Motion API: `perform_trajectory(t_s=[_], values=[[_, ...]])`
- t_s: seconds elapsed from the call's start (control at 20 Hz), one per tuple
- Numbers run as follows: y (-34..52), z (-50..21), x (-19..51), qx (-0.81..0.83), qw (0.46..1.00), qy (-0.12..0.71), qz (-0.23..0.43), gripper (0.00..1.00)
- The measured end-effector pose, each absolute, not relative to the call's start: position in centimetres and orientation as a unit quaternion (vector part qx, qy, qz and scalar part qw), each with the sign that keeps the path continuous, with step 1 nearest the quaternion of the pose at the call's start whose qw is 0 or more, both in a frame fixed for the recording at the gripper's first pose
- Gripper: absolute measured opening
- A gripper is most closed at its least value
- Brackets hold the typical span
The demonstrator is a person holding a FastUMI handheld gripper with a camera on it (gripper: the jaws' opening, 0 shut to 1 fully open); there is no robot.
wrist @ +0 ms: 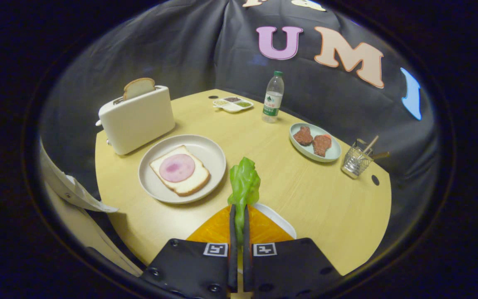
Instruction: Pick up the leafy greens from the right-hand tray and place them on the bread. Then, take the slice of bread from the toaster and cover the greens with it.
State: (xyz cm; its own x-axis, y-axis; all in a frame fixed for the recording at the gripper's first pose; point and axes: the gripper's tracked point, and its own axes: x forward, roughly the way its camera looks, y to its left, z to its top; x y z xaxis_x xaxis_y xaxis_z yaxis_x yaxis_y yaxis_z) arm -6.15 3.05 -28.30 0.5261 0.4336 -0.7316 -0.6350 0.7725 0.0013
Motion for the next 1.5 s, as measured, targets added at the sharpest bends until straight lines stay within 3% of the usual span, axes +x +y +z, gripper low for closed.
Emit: perform_trajectory(t_s=[0.7, 1.5], values=[[14.0, -26.6, -8.6, -0.162, 0.836, 0.367, 0.375, 0.08], [23.1, -30.2, -9.7, -0.168, 0.772, 0.400, 0.465, 0.10]])
